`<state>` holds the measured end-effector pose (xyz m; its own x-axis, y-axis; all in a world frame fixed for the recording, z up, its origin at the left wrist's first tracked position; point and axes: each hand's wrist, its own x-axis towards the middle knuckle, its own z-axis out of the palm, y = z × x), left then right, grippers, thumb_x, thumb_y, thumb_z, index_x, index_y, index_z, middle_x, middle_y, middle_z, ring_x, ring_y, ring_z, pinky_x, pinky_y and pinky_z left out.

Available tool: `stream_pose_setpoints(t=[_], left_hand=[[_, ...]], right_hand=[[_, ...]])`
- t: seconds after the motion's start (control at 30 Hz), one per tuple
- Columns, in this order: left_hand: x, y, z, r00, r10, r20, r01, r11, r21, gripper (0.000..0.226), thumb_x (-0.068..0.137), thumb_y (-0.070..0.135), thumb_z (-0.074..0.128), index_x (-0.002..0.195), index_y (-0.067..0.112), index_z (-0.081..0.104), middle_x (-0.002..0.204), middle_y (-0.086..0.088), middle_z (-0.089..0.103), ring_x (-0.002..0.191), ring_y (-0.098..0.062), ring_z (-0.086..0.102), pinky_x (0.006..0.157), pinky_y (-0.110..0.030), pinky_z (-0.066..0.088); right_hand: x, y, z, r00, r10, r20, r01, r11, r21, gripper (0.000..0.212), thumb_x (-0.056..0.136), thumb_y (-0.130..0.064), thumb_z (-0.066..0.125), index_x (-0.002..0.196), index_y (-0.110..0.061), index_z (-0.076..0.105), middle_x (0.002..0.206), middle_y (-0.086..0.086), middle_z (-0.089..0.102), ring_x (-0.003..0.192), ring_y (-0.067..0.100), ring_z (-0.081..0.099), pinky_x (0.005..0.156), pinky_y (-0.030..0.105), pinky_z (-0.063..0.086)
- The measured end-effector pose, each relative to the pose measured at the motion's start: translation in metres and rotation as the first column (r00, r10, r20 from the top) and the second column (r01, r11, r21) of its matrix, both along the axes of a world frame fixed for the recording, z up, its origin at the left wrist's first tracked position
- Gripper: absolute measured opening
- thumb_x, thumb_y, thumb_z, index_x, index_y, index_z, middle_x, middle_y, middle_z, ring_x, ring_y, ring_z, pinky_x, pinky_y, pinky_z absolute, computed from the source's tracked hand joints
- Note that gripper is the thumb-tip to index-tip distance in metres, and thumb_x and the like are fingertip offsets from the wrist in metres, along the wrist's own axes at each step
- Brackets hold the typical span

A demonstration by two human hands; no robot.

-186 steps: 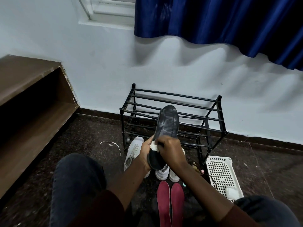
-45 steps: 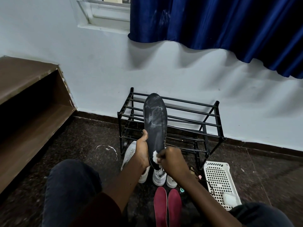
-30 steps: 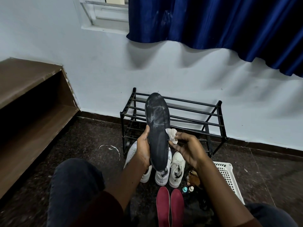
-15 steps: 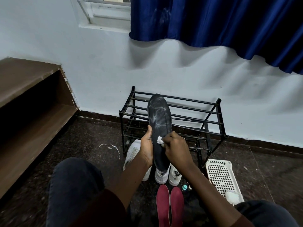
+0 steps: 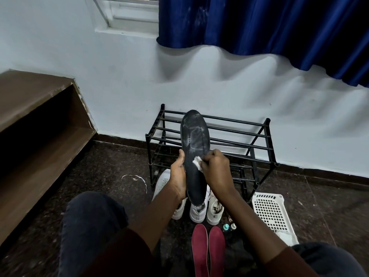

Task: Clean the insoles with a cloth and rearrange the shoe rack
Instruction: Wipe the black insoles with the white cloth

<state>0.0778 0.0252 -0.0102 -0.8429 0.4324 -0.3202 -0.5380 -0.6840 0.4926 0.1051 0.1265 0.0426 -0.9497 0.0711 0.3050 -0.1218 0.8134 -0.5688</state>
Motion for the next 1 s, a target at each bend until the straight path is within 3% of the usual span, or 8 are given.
stream_pose_setpoints(t=[0.13,0.23,0.4,0.57,0.63,0.73,0.87,1.0], left_hand=[[0.005,0.004,-0.005,1.000,-0.010,-0.011,0.010,1.000,0.012,0.064,0.096,0.052,0.032,0.094,0.005,0.075,0.096,-0.015,0.072,0.086,-0.027,0.070,0.071,-0.033,0.058],[0.004,0.004,-0.004,0.999,-0.005,-0.041,0.006,1.000,0.028,0.066,0.097,0.050,0.030,0.086,0.005,0.076,0.088,-0.013,0.072,0.078,-0.024,0.071,0.068,-0.030,0.059],[-0.005,0.002,-0.005,1.000,0.003,-0.018,-0.004,0.997,-0.074,0.072,0.082,0.067,0.038,0.111,0.009,0.071,0.123,-0.020,0.060,0.097,-0.026,0.055,0.070,-0.027,0.046],[-0.006,0.000,-0.003,0.997,0.059,0.057,-0.060,0.998,0.012,0.070,0.092,0.062,0.030,0.119,0.005,0.060,0.121,-0.022,0.061,0.105,-0.030,0.061,0.103,-0.044,0.038],[-0.003,0.000,0.000,0.996,0.064,0.067,-0.062,0.998,-0.030,0.074,0.091,0.064,0.029,0.119,0.003,0.061,0.129,-0.025,0.054,0.104,-0.031,0.061,0.100,-0.042,0.041],[0.000,0.002,0.002,0.997,0.067,0.040,-0.065,0.997,-0.048,0.070,0.093,0.060,0.030,0.115,0.002,0.063,0.119,-0.020,0.060,0.101,-0.031,0.060,0.094,-0.039,0.045],[0.003,0.005,-0.004,1.000,0.025,-0.001,-0.025,0.999,0.040,0.068,0.098,0.050,0.028,0.080,0.006,0.077,0.080,-0.013,0.072,0.073,-0.024,0.071,0.060,-0.028,0.057],[0.002,0.002,-0.009,0.999,0.009,-0.043,-0.005,0.997,0.079,0.065,0.097,0.049,0.030,0.087,0.004,0.075,0.085,-0.013,0.072,0.075,-0.024,0.069,0.065,-0.028,0.057]], right_hand=[[-0.008,0.001,0.008,0.997,-0.066,-0.045,0.066,0.998,0.007,0.018,0.081,-0.001,0.061,0.096,-0.008,0.070,0.088,0.015,0.065,0.083,0.031,0.061,0.068,0.031,0.042],[0.003,-0.002,0.005,0.998,0.041,-0.046,-0.036,0.993,0.110,0.020,0.085,-0.003,0.059,0.100,-0.007,0.072,0.095,0.016,0.065,0.083,0.033,0.062,0.066,0.027,0.042],[0.026,-0.010,-0.006,0.976,0.166,0.142,-0.187,0.972,0.143,0.022,0.085,-0.002,0.055,0.104,0.003,0.065,0.106,0.019,0.053,0.091,0.030,0.057,0.078,0.028,0.046],[0.035,-0.011,-0.017,0.981,0.151,0.122,-0.167,0.977,0.131,0.017,0.079,0.007,0.057,0.088,0.001,0.070,0.091,0.013,0.055,0.077,0.026,0.059,0.065,0.028,0.048],[0.030,-0.011,-0.015,0.991,0.121,0.064,-0.127,0.987,0.099,0.018,0.069,0.014,0.062,0.075,0.000,0.071,0.081,0.012,0.058,0.066,0.027,0.061,0.054,0.030,0.050],[0.017,-0.010,-0.005,0.999,0.043,0.002,-0.042,0.977,0.207,0.017,0.058,0.011,0.072,0.064,-0.005,0.070,0.066,0.011,0.059,0.057,0.031,0.058,0.039,0.024,0.035],[-0.005,-0.006,0.001,0.999,-0.042,-0.027,0.046,0.981,0.187,0.016,0.059,0.010,0.072,0.064,-0.005,0.070,0.061,0.013,0.059,0.051,0.032,0.057,0.043,0.023,0.032],[0.002,-0.003,-0.008,1.000,0.006,0.024,-0.009,0.994,0.112,0.011,0.066,0.007,0.071,0.068,-0.003,0.072,0.065,0.014,0.060,0.055,0.032,0.059,0.047,0.026,0.039]])
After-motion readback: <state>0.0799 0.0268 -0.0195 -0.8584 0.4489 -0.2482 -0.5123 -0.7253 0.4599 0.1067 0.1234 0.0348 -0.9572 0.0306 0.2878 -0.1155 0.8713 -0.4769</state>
